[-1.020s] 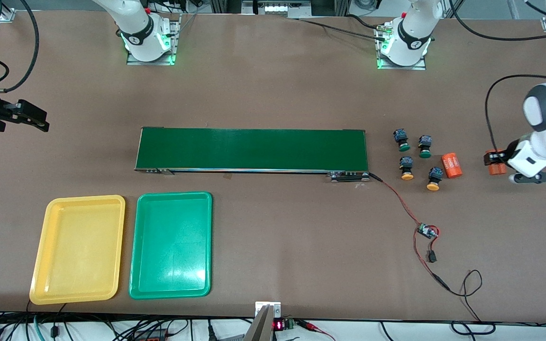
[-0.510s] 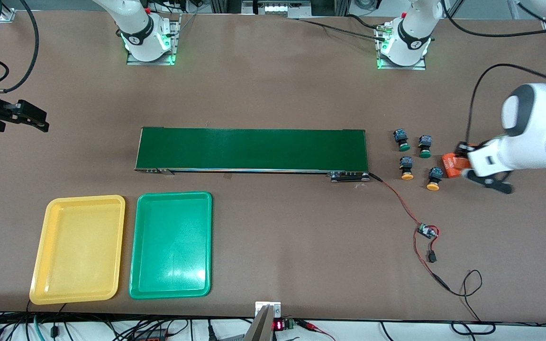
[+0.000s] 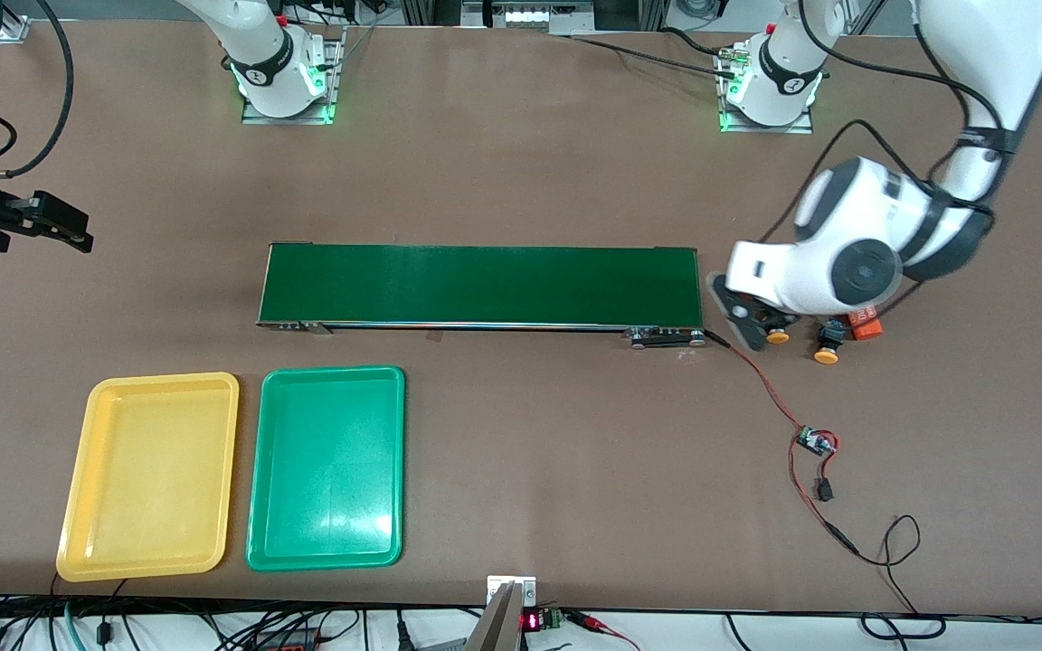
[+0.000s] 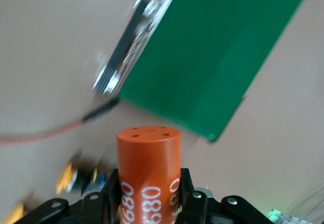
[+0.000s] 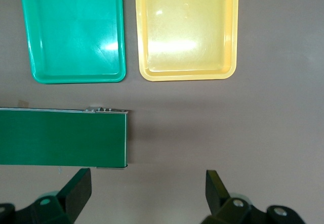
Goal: Sort buttons by color to trays
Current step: 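Lift the orange cylinder onto the green belt and open the left gripper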
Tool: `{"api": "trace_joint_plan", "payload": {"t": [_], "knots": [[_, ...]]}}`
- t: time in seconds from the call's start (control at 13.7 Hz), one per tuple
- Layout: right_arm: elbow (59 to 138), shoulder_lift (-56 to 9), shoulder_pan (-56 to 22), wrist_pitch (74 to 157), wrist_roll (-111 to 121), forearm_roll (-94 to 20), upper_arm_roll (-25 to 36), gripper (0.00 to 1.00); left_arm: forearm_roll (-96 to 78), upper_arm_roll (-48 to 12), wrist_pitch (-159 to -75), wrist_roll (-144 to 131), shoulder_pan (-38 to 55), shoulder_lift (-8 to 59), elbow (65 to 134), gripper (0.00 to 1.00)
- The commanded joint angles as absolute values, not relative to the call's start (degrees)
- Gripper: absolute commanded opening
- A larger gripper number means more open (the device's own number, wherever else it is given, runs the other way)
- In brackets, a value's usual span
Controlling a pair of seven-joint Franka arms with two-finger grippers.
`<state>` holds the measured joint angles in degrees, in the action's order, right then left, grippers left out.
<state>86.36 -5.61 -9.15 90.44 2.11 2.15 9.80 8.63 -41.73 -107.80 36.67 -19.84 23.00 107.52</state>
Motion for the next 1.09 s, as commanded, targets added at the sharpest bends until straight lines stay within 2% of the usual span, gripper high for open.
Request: {"api": "trace_joint_plan", "payload": {"t": [0.0,0.36,0.51,0.58,0.66,0.8,0.87,1.02], "knots": [[87.5,-4.7,-8.8,91.2,1.8,1.8,9.5,1.0,8.7,-43.3,-110.5,43.1,-15.8,24.8,107.0,0.19],[87.5,-4.8,-8.8,91.1,1.1,1.8,9.5,1.0,14.0,-43.2,-120.3,43.2,-11.4,26.8,112.8,0.19],[87.5,-4.8,-8.7,91.1,1.1,1.8,9.5,1.0,16.2,-43.2,-121.5,43.1,-11.3,28.0,112.9,0.24],[87.5,-4.8,-8.7,91.1,1.1,1.8,9.5,1.0,17.0,-43.2,-121.5,43.1,-10.8,28.0,112.8,0.54],[87.5,-4.8,-8.7,91.1,1.1,1.8,9.5,1.0,17.7,-43.2,-121.4,43.2,-10.6,27.9,112.6,1.0],[87.5,-4.7,-8.7,90.3,1.1,1.8,9.5,1.0,17.7,-43.3,-120.4,43.0,-11.5,27.3,112.2,1.0],[87.5,-4.6,-8.7,89.8,1.1,1.8,9.5,1.0,17.7,-43.5,-117.3,42.9,-12.5,25.5,111.5,1.0],[87.5,-4.6,-8.7,89.8,1.1,1.8,9.5,1.0,17.0,-43.3,-106.4,41.8,-13.4,23.5,105.7,1.0]]}}
